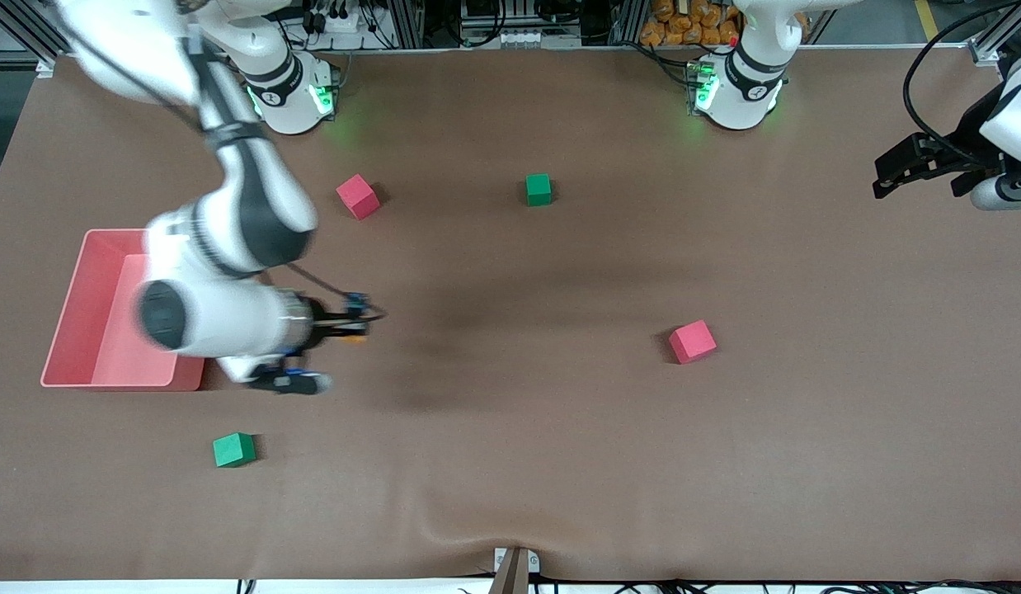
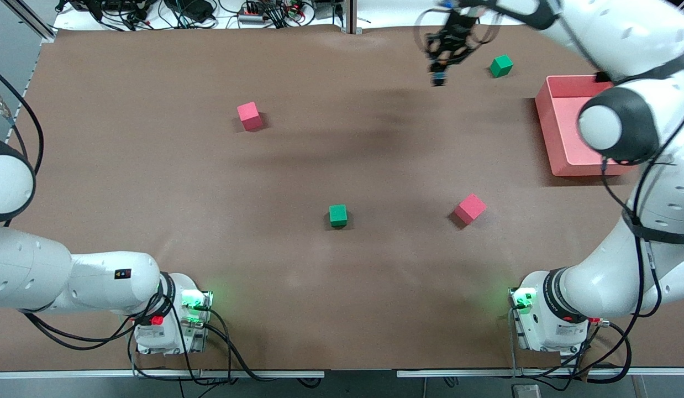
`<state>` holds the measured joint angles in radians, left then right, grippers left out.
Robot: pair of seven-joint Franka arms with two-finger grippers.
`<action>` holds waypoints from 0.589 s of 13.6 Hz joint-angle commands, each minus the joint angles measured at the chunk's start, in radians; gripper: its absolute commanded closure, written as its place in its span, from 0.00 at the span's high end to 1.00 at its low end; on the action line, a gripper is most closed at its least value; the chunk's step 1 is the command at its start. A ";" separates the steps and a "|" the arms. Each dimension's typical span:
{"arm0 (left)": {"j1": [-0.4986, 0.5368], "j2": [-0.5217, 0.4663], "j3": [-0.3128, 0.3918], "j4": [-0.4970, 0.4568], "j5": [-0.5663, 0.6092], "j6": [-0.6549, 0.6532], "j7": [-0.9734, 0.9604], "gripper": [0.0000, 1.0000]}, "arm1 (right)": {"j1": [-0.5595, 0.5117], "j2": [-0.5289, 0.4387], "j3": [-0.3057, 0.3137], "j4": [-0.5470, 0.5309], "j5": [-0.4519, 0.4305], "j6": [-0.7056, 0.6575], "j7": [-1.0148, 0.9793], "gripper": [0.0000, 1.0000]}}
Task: Place and upright button with both arms
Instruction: 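Carry the button out of the tray toward the table middle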
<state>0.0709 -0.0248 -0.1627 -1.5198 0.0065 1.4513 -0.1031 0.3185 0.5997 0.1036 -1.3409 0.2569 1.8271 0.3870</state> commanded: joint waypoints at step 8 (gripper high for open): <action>0.015 0.005 -0.003 0.010 -0.005 -0.019 0.071 1.00 | 0.356 0.345 -0.022 0.130 0.013 0.426 0.096 0.00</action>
<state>0.0754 -0.0232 -0.1627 -1.5204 0.0065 1.4500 -0.0685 0.6300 0.8717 0.0984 -1.2878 0.2573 2.2379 0.4531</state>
